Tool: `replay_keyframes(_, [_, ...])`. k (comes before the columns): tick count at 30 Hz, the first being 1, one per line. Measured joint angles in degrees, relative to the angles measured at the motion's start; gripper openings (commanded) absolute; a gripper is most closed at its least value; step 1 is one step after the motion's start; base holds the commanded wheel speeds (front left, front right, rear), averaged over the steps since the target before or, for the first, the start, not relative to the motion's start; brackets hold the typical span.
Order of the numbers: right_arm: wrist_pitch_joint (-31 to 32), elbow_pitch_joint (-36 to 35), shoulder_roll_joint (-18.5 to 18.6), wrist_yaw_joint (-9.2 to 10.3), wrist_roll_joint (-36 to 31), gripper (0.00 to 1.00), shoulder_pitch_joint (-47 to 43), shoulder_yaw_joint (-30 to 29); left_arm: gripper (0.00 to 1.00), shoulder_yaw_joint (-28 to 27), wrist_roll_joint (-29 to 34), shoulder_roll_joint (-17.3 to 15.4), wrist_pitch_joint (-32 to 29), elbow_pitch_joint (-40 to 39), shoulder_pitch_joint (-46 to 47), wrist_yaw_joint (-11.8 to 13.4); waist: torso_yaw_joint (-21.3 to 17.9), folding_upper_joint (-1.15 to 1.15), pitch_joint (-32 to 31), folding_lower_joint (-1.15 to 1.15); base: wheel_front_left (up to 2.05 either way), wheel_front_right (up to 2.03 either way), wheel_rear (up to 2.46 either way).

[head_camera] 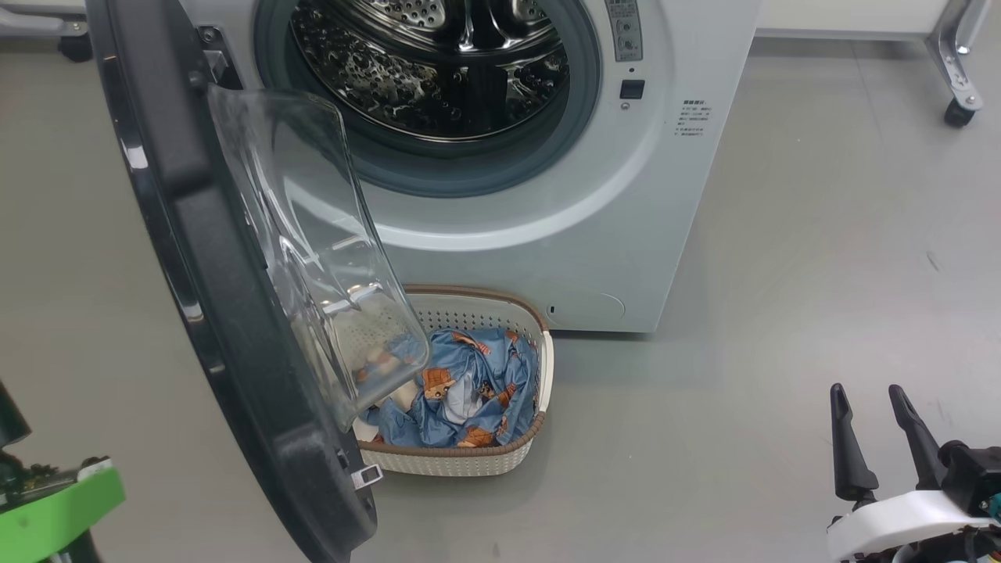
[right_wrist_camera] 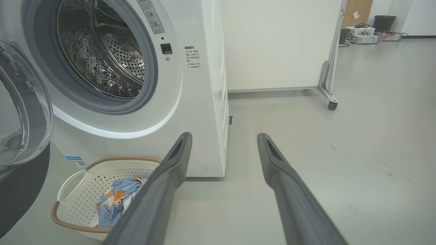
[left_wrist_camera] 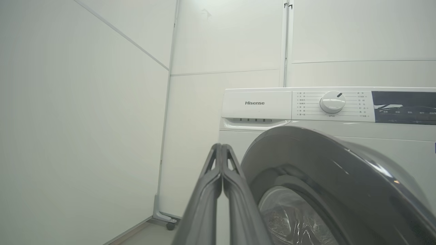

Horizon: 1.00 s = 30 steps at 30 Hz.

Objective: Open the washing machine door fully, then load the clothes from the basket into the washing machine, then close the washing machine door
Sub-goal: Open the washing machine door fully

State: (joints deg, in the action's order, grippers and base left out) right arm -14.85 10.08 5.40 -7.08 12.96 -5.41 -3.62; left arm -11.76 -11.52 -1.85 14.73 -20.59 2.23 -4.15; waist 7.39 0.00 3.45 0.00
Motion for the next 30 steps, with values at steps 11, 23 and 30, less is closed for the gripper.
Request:
replay_keyframes(11, [0.0,0.6,-0.15,0.0,0.01,1.0,-0.31,0.59,0.0,9.99,2.55,-0.1,-0.09,-7.56,0.07,-1.55,1.13,0.0,-2.22,0.0,0.0,0.0,0.0])
replay_keyframes(23, [0.0,0.62,-0.62,0.0,0.14,1.0,-1.29,0.71,0.0,24.47,0.14,-0.29,-7.35,-8.94,-2.32,-2.34,2.79,0.0,-2.96,0.0,0.0,0.0,0.0])
replay_keyframes(30, [0.0,0.62,-0.83,0.0,0.22,1.0,-1.45,0.21,0.0,28.64,-0.65,-0.56,-9.95,-8.96,-3.65,-2.35,4.22,0.0,-2.78,0.0,0.0,0.0,0.0])
